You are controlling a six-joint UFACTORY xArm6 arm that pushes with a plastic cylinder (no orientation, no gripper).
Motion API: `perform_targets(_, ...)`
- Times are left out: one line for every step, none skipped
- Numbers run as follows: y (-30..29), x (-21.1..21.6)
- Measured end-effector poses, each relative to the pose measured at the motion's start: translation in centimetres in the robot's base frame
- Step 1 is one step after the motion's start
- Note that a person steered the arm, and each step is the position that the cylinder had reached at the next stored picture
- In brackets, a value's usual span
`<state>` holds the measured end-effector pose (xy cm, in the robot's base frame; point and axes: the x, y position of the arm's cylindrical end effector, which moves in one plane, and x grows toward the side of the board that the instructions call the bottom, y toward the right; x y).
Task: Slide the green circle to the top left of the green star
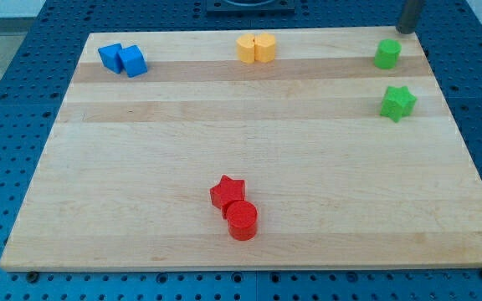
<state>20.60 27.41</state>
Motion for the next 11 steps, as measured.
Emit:
perform_targets(0.0, 1.9)
perform_targets(-1.5, 2.5)
perform_targets(-2.2, 1.2)
perform_targets(-2.8, 0.9)
perform_targets(-4.1, 4.2)
perform_targets(-5.2, 7.0)
perform_targets(-6.0, 9.2)
perform_targets(-6.6, 11.0)
perform_targets(-6.6, 11.6)
perform_targets(-6.6, 11.9)
perform_targets(-6.6, 11.5)
